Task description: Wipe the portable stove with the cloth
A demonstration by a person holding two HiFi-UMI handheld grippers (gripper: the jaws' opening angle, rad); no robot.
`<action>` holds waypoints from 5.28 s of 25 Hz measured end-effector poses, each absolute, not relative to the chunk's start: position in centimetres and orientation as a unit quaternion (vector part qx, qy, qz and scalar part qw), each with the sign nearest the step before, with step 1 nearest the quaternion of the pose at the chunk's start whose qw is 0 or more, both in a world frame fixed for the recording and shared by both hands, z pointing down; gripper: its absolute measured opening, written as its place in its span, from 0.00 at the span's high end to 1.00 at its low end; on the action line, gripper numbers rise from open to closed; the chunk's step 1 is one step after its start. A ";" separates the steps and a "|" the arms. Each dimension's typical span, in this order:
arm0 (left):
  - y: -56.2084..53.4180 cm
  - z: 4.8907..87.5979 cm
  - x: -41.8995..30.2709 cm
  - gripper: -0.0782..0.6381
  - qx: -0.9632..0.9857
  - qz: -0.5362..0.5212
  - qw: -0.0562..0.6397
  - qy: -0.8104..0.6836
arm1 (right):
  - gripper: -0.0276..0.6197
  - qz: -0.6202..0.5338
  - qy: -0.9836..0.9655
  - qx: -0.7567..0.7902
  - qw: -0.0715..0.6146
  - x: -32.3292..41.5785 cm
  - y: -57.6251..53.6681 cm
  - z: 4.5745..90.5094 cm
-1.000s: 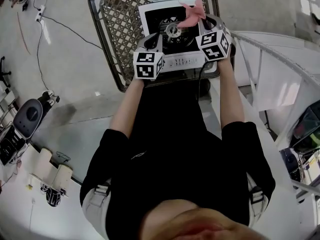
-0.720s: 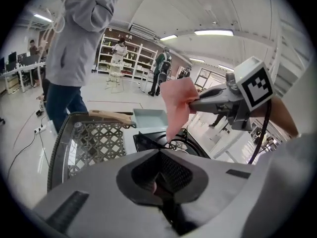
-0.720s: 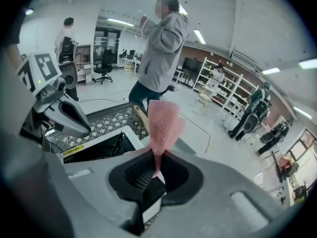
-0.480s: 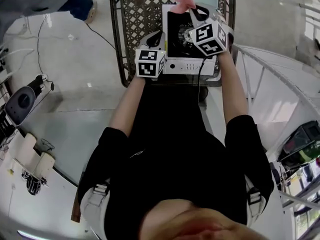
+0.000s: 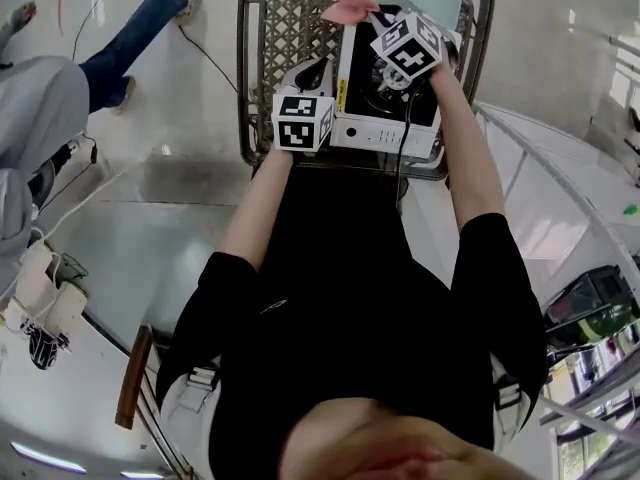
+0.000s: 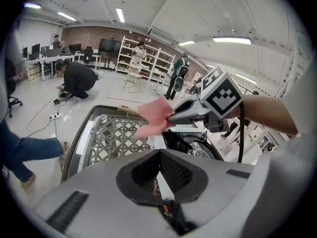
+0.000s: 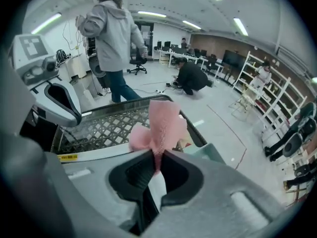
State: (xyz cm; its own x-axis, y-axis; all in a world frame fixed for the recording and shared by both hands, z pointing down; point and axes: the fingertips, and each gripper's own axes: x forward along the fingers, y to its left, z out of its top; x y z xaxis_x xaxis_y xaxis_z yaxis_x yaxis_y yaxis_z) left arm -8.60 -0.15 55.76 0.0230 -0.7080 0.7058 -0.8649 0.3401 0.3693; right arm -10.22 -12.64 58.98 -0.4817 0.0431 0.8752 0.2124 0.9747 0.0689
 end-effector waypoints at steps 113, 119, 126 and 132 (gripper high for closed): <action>-4.7 54.9 -0.8 0.89 0.616 0.155 0.420 -0.648 | 0.91 0.031 -0.838 0.117 0.532 11.7 -21.4 61.7; -3.5 54.4 -1.2 0.89 0.632 0.149 0.416 -0.637 | 0.91 0.035 -0.825 0.139 0.546 13.0 -18.7 61.7; -2.3 53.0 -2.2 0.89 0.651 0.130 0.394 -0.635 | 0.91 0.056 -0.827 0.238 0.506 14.5 -18.0 58.7; -2.4 49.2 -4.1 0.89 0.668 0.107 0.339 -0.653 | 0.91 0.085 -0.846 0.380 0.365 14.5 -17.8 51.0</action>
